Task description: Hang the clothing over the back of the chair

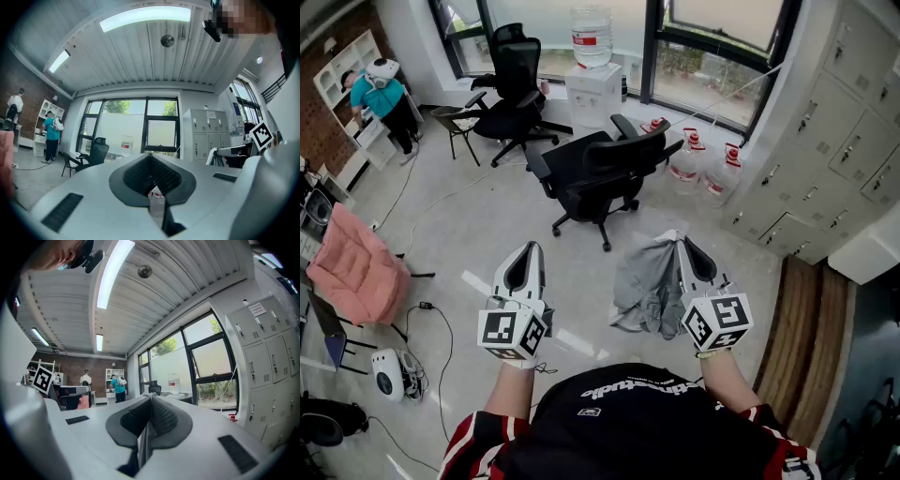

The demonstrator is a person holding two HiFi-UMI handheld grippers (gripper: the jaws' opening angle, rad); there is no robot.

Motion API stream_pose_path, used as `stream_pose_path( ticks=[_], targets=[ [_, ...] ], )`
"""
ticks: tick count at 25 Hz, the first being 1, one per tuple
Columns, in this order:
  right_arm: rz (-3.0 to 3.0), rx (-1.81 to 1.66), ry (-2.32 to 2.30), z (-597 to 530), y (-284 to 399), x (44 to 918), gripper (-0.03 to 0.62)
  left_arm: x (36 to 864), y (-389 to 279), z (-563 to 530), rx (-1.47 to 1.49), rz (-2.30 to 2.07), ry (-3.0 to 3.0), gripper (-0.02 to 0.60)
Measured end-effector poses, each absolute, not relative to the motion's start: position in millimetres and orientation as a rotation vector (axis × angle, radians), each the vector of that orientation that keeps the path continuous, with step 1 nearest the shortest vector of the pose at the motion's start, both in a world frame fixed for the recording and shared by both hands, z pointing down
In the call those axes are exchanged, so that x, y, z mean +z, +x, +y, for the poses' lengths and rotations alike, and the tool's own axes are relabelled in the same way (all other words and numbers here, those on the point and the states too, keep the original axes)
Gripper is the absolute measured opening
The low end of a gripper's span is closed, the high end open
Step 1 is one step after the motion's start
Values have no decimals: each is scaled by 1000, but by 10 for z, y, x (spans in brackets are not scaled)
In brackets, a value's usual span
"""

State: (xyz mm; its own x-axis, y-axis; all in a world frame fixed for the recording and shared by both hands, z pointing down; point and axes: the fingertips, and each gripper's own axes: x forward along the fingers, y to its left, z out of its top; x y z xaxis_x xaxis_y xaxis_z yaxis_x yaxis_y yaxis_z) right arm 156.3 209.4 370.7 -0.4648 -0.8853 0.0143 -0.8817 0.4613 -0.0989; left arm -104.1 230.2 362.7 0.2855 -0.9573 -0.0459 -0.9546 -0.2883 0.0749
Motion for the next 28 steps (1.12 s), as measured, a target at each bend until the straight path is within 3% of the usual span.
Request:
stream_pose_path(
  ticks=[28],
  targets=[
    [2641,-137,-1546,1862,1740,3593,20,3580,-883,2149,-130,-1867,2478,23]
  ],
)
